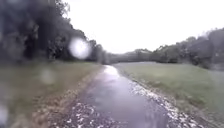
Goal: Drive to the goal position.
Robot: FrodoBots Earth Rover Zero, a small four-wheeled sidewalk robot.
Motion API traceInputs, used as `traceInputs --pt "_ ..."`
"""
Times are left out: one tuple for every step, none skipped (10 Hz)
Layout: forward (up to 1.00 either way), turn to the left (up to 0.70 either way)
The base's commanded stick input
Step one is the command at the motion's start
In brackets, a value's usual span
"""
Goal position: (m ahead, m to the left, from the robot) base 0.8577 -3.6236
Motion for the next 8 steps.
traceInputs --pt "0.7 0.0" --pt "0.7 0.0" --pt "0.7 0.0" --pt "0.7 0.0" --pt "0.7 0.0" --pt "0.7 0.0" --pt "0.7 0.0" --pt "0.7 0.0"
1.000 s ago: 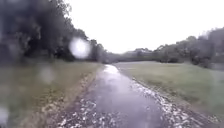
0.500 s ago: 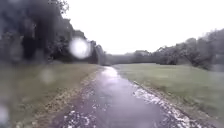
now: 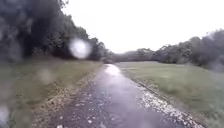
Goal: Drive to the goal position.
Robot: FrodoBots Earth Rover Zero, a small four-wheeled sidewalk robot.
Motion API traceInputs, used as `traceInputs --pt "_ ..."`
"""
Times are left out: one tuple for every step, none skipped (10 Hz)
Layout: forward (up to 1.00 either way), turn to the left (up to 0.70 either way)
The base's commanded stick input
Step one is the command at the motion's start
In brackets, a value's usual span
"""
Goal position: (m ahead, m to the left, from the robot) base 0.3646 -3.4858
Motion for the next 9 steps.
traceInputs --pt "0.7 0.05" --pt "0.7 0.21" --pt "0.7 0.16" --pt "0.7 0.0" --pt "0.7 0.0" --pt "0.7 0.0" --pt "0.7 0.0" --pt "0.7 0.0" --pt "0.7 0.0"
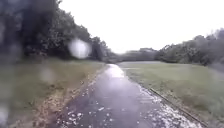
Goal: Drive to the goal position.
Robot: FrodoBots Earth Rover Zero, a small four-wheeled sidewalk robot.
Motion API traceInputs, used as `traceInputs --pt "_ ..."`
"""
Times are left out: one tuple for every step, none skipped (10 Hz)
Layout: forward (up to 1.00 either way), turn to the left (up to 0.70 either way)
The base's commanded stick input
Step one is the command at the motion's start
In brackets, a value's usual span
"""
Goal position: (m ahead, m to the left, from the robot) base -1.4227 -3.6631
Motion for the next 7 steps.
traceInputs --pt "0.7 0.0" --pt "0.7 0.0" --pt "0.7 0.0" --pt "0.7 0.0" --pt "0.7 0.0" --pt "0.7 0.0" --pt "0.7 0.0"
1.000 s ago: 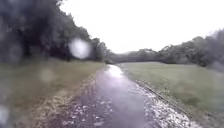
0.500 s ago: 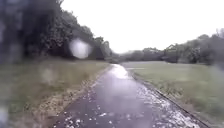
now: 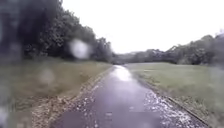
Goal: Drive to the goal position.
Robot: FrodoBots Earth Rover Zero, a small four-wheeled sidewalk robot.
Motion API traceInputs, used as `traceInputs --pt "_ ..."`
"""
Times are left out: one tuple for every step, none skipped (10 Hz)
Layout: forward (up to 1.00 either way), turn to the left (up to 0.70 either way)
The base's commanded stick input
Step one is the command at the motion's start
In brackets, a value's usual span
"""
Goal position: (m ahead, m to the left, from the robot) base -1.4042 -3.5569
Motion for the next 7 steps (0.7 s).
traceInputs --pt "0.7 0.0" --pt "0.7 0.0" --pt "0.7 0.0" --pt "0.7 0.0" --pt "0.7 0.0" --pt "0.7 0.0" --pt "0.7 0.0"
